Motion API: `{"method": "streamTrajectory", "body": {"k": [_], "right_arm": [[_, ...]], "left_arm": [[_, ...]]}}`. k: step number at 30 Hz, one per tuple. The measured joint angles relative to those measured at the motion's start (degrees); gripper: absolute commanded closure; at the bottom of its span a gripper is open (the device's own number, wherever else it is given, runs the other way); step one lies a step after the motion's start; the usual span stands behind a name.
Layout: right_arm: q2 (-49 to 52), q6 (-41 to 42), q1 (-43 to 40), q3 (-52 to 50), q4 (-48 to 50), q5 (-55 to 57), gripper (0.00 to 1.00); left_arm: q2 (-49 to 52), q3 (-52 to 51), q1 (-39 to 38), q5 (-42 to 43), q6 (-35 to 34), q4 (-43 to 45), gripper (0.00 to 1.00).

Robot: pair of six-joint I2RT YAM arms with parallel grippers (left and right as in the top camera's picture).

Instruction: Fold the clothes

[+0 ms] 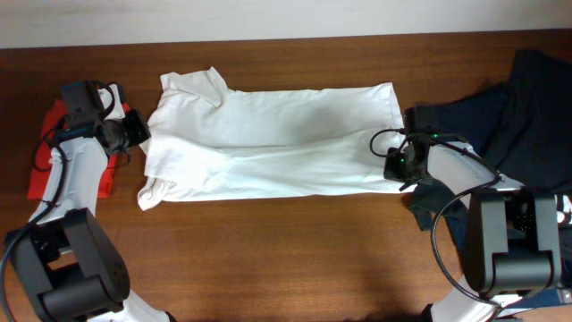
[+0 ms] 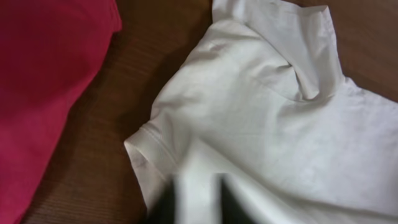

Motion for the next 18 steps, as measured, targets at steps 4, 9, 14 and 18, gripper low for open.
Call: {"method": "streamTrajectory", "body": {"k": [4,9,14,18], "right_arm": [[0.0,0.0,0.0,0.0,-0.1,0.0,0.96],[0.0,0.0,0.0,0.1,-0.5,0.0,0.95],[0.0,0.0,0.0,0.2,-2.0,0.0,0.95],[0.0,0.0,0.0,0.4,-4.3,-0.2,0.95]], "left_arm": [[0.7,0.1,0.1,1.4,-2.2,-8.1,0.35],[1.1,0.1,-0.1,1.0,2.9,-23.3,0.41],[1.1,0.1,-0.5,-7.5,4.1,-29.0,0.42],[1.2,0.1,-4.9,-12.7,4.3,-29.0,0.52]]}}
